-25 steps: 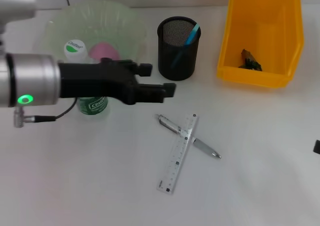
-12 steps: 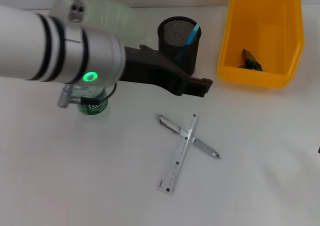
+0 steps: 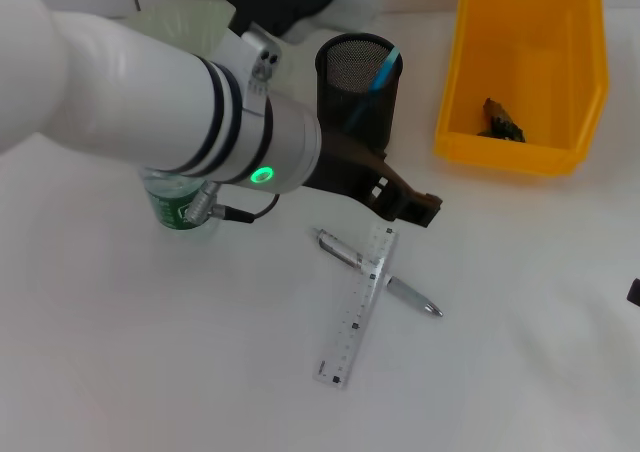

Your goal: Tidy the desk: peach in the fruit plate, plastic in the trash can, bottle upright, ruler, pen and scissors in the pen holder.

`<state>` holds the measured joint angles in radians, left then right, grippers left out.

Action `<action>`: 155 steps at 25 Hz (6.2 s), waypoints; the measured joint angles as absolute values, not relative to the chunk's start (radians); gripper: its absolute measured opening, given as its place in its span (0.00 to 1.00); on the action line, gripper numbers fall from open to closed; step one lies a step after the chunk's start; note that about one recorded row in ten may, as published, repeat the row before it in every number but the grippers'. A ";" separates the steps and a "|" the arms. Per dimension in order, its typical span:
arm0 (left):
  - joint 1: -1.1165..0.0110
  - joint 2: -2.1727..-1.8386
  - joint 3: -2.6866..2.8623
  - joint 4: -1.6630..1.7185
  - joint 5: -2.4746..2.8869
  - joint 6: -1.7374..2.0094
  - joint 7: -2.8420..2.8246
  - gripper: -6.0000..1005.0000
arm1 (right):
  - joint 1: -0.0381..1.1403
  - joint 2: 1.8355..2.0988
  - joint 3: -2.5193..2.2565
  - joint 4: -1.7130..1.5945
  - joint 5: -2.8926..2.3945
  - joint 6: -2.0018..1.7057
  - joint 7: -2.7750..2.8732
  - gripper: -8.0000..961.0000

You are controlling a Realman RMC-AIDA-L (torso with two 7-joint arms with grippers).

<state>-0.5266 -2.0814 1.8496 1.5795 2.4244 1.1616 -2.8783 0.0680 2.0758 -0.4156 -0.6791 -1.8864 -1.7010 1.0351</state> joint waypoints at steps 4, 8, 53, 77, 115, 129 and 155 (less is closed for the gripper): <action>-0.554 -2.082 1.895 1.515 2.468 1.122 -2.878 0.79 | 0.070 2.076 -0.415 -0.678 -1.886 -1.701 1.035 0.73; -0.572 -2.082 1.916 1.456 2.470 1.083 -2.878 0.79 | 0.075 2.077 -0.415 -0.676 -1.885 -1.706 1.035 0.73; -0.656 -2.082 2.023 1.137 2.411 0.847 -2.879 0.79 | 0.135 2.079 -0.422 -0.649 -1.893 -1.688 1.068 0.72; -0.669 -2.082 2.090 1.113 2.464 0.809 -2.879 0.79 | 0.159 2.079 -0.425 -0.644 -1.896 -1.672 1.094 0.72; -0.675 -2.082 2.064 1.143 2.459 0.908 -2.877 0.44 | 0.160 2.079 -0.425 -0.653 -1.907 -1.689 1.120 0.72; -0.672 -2.082 2.063 1.219 2.496 0.960 -2.863 0.39 | 0.156 2.078 -0.420 -0.657 -1.907 -1.705 1.121 0.72; -0.674 -2.079 1.948 1.576 2.522 1.113 -2.841 0.39 | 0.134 2.083 -0.358 -0.504 -1.896 -1.845 1.046 0.72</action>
<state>-0.6743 -2.0793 1.9480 1.5762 2.5218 1.1131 -2.8413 0.1339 2.0826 -0.3578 -0.5039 -1.8962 -1.8452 1.0464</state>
